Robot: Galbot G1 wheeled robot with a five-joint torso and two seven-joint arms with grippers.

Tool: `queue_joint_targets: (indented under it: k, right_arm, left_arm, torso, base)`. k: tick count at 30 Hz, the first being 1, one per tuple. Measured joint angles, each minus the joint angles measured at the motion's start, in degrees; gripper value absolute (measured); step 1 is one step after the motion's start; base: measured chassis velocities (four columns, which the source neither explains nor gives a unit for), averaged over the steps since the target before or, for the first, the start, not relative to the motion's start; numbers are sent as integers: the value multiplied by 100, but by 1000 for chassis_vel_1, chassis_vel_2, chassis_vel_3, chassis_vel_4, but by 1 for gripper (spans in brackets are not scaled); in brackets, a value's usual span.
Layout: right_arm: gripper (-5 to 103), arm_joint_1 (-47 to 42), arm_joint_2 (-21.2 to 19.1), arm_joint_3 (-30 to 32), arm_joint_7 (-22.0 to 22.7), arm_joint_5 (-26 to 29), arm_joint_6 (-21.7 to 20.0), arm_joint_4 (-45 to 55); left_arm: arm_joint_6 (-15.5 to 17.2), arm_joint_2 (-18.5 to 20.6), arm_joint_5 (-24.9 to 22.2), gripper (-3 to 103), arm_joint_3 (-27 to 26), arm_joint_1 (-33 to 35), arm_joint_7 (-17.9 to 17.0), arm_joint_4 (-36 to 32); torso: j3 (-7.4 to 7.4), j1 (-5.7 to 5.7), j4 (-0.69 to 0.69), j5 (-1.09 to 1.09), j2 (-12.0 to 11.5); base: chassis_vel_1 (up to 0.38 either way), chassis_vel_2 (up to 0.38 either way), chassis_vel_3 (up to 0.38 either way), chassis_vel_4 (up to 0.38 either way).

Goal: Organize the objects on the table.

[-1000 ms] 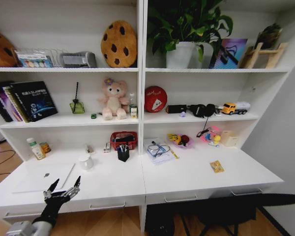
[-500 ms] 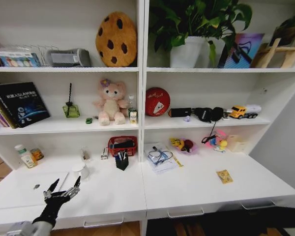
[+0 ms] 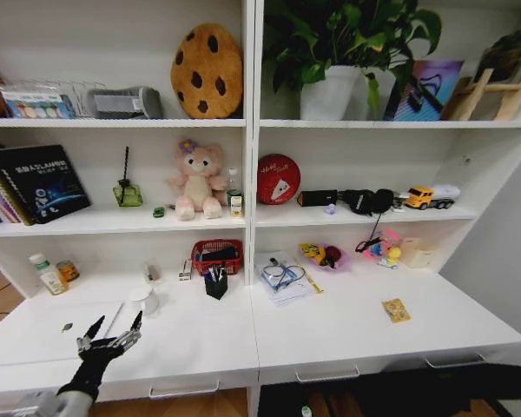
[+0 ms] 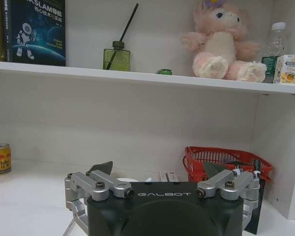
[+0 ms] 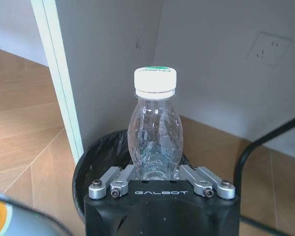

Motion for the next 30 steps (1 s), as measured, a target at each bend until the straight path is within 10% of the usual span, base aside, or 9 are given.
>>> queue_joint_targets:
  k: [22, 30]
  right_arm:
    - [99, 59, 285, -11, 915, 86, -206, 145]
    - [100, -1027, -59, 45, 1231, 727, -754, 1178]
  left_arm:
    - [0, 0, 0, 100, 0, 0, 1, 0]
    - [0, 0, 0, 100, 0, 0, 1, 0]
  torso:
    - [0, 0, 0, 2, 0]
    - [0, 0, -4, 3, 1]
  base:
    - [0, 0, 0, 0]
    - [0, 0, 0, 0]
